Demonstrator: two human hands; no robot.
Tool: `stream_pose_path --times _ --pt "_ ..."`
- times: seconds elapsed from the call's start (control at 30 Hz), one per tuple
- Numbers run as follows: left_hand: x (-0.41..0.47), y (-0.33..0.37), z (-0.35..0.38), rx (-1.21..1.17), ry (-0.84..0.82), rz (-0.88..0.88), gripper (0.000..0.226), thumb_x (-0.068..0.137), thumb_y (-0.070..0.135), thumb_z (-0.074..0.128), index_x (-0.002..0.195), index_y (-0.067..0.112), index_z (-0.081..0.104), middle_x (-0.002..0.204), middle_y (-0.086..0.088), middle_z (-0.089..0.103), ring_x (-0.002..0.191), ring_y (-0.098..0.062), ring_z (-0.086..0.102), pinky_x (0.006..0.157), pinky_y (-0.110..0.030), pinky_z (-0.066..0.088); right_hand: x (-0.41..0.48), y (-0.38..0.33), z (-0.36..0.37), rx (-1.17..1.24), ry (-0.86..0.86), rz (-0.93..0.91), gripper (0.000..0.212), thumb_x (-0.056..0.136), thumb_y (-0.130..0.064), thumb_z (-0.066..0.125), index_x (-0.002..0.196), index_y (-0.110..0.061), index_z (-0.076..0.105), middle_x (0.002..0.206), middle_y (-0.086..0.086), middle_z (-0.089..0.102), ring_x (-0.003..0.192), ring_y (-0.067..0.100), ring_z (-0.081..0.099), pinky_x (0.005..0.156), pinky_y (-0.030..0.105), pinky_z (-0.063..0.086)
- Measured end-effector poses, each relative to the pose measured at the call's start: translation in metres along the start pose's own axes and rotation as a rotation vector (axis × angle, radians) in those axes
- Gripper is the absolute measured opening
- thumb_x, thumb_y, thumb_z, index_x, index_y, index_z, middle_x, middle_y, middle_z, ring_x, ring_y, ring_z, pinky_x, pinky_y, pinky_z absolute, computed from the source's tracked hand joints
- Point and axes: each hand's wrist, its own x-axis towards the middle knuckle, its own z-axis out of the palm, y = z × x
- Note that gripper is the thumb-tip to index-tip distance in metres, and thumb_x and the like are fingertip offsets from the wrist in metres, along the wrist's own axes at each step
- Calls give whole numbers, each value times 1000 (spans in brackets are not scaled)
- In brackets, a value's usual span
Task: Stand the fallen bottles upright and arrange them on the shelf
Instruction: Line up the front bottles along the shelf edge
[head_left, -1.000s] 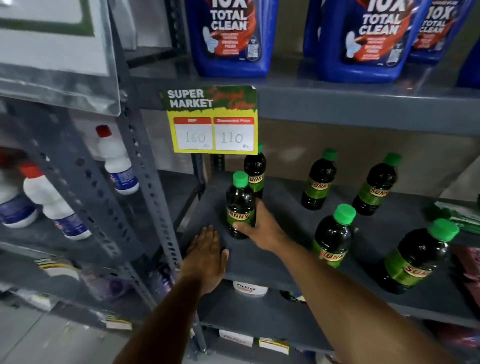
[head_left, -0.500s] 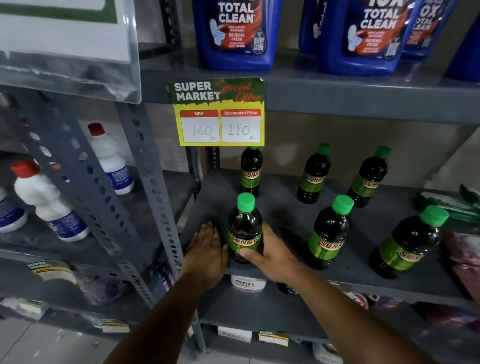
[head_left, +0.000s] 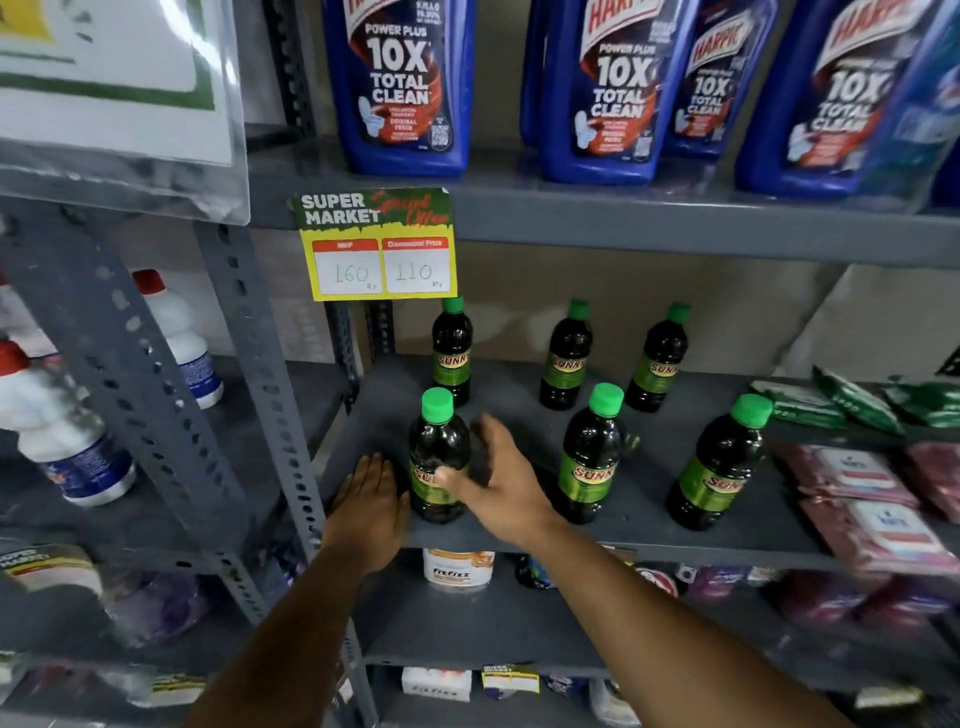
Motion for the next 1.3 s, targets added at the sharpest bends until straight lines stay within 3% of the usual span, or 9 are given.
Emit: stream_pose_path --times 0.2,0.4,0.47,0.57,0.87,1.0,1.07,1.17,1.3 --pt "-20 19 -28 -11 202 -62 60 96 33 25 143 -5 32 151 -26 34 143 -37 28 119 -45 22 -31 -35 -31 -285 99 -274 79 89 -56 50 152 -17 21 157 2 31 143 6 22 110 18 19" --pt "-45 30 -50 170 78 -59 58 100 35 30 145 -2 28 154 -25 28 142 -36 25 119 -44 19 -61 -43 -86 -720 456 -414 76 79 -37 70 144 -16 37 150 15 37 143 36 24 115 51 23" --pt "-52 33 -50 236 -84 -74 54 99 36 30 143 5 34 152 -19 33 139 -34 30 117 -44 23 -54 -42 -114 -785 363 -181 87 78 -43 71 150 -29 23 157 15 23 146 38 13 116 55 17" --pt "-64 34 -43 185 -256 -169 54 98 33 35 145 7 28 155 -15 29 141 -31 29 116 -44 26 -46 -34 -145 -644 40 53 92 81 -37 73 151 -40 13 145 17 36 134 41 37 108 51 36" --pt "-68 35 -33 198 -358 -199 62 102 34 25 150 2 6 162 -15 -3 150 -30 3 122 -47 10 -44 -20 -159 -618 -15 -52 84 86 -28 67 144 -53 12 139 12 43 120 39 53 100 50 44" --pt "-67 38 -36 174 -359 -203 59 102 30 27 149 -2 12 161 -20 2 149 -33 5 122 -47 11 -46 -18 -191 -947 478 -323 62 84 -54 53 139 -25 45 130 13 55 121 33 50 109 54 30" --pt "-67 41 -37 166 -338 -191 55 102 26 30 147 -3 19 160 -22 8 148 -35 9 122 -46 14 -41 -18 -226 -1081 614 -114 58 80 -56 54 128 -24 55 125 14 58 119 34 51 108 57 27" --pt "-65 44 -37 138 -315 -200 54 101 25 33 147 -1 21 160 -20 11 148 -34 12 121 -45 14 -41 -13 -265 -880 265 371 63 76 -47 68 133 -24 51 134 14 55 120 37 51 100 45 41" --pt "-61 41 -36 120 -329 -200 54 101 26 34 147 1 23 160 -20 12 148 -35 12 121 -45 14 -41 0 -276 -740 192 369 73 77 -42 78 138 -17 47 138 16 53 121 36 52 90 36 44"
